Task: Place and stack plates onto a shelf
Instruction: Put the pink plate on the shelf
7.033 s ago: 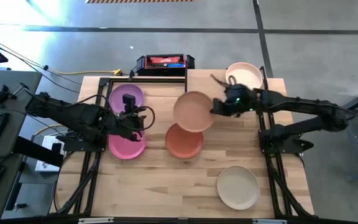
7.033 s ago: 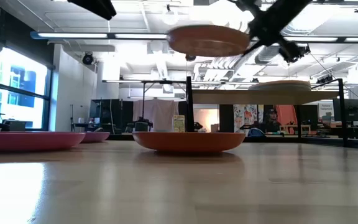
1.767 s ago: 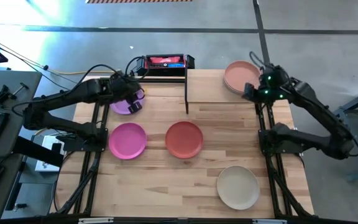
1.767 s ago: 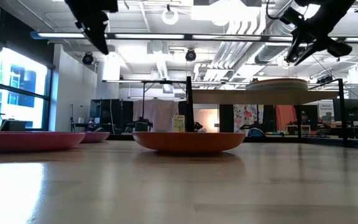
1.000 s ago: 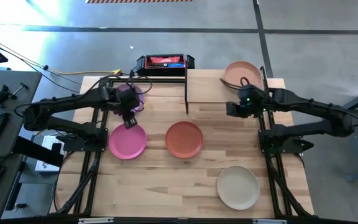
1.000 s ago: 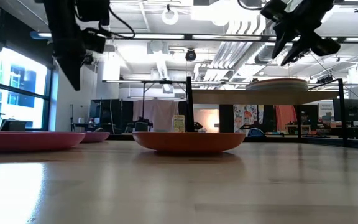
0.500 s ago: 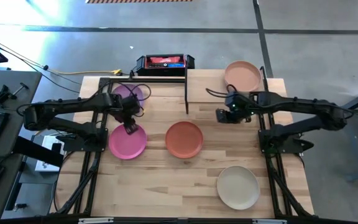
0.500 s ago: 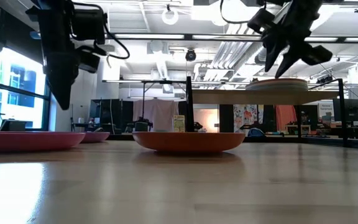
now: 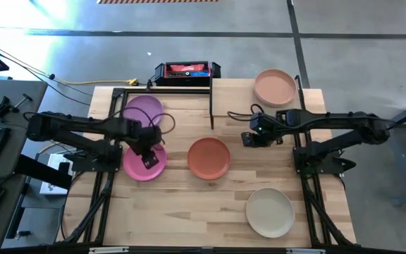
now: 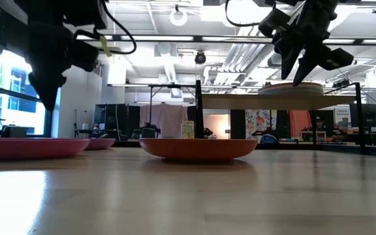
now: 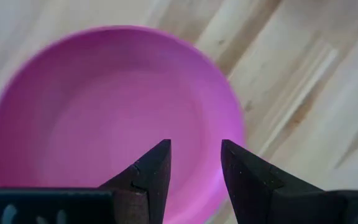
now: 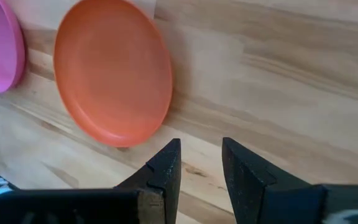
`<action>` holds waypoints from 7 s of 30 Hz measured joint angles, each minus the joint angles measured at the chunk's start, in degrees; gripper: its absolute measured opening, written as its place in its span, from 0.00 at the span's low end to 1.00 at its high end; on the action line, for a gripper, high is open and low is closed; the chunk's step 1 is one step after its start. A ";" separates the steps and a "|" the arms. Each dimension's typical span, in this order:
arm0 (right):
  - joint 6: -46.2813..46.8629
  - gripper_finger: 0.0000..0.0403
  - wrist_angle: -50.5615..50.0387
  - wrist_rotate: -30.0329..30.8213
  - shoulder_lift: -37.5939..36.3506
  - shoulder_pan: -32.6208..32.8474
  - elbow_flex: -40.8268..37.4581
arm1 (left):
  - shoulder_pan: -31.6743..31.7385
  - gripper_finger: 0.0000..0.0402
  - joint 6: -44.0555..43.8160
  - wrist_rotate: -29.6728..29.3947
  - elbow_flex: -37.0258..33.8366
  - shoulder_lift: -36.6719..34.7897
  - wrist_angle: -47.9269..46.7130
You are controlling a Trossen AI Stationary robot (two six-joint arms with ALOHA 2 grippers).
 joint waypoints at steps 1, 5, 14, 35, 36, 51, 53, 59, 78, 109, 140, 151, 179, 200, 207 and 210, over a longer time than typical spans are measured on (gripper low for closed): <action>0.09 0.24 0.05 0.01 0.00 0.51 0.00 | -1.36 0.32 -1.67 -0.26 0.00 0.00 0.65; 1.45 0.24 0.55 0.50 0.35 2.54 0.00 | -6.57 0.32 -7.26 -1.61 0.00 0.00 2.41; 6.88 0.24 1.67 5.01 0.45 7.35 0.00 | -16.26 0.32 -15.30 -6.50 0.00 0.65 4.60; 9.68 0.24 8.36 8.25 0.61 11.78 0.00 | -24.84 0.32 -18.70 -10.39 0.07 14.77 11.85; 9.68 0.24 8.49 8.28 0.61 11.78 0.00 | -24.84 0.32 -18.72 -10.54 0.07 15.52 11.87; 9.47 0.24 8.96 8.39 0.61 11.78 0.00 | -24.82 0.32 -19.24 -12.60 0.39 24.38 11.91; 9.47 0.24 9.15 8.92 0.61 11.78 0.00 | -24.82 0.32 -19.15 -12.62 0.41 24.52 11.89; 9.47 0.24 9.29 9.53 0.61 11.78 0.00 | -24.82 0.32 -18.21 -12.63 1.16 24.73 11.49; 9.05 0.24 9.40 10.36 0.61 11.78 0.00 | -27.22 0.02 -16.24 -14.25 1.96 24.60 9.71; 9.03 0.24 36.63 10.09 10.61 11.78 -0.02 | -36.35 0.01 28.99 -20.84 22.72 24.79 -11.76; 10.18 0.24 44.45 6.79 17.68 11.74 -0.02 | -33.60 0.01 69.06 -30.21 27.98 24.72 -12.23; 9.01 0.24 42.02 12.02 17.68 11.72 -0.02 | -29.34 0.01 72.62 -32.79 27.98 24.72 -8.20; 7.48 0.02 39.08 13.34 17.66 11.06 -0.02 | -27.53 0.01 73.02 -34.63 27.98 24.72 -2.35; 7.52 0.00 38.15 12.84 17.64 10.98 -0.02 | -24.86 0.26 54.11 -33.09 27.96 24.72 -1.64; 7.01 0.00 34.85 11.45 17.64 9.83 -0.02 | -25.38 0.31 47.54 -33.67 30.33 24.74 -6.00; 6.01 0.00 34.84 10.25 17.45 8.95 -0.02 | -25.40 0.31 45.40 -34.77 32.30 24.74 -9.27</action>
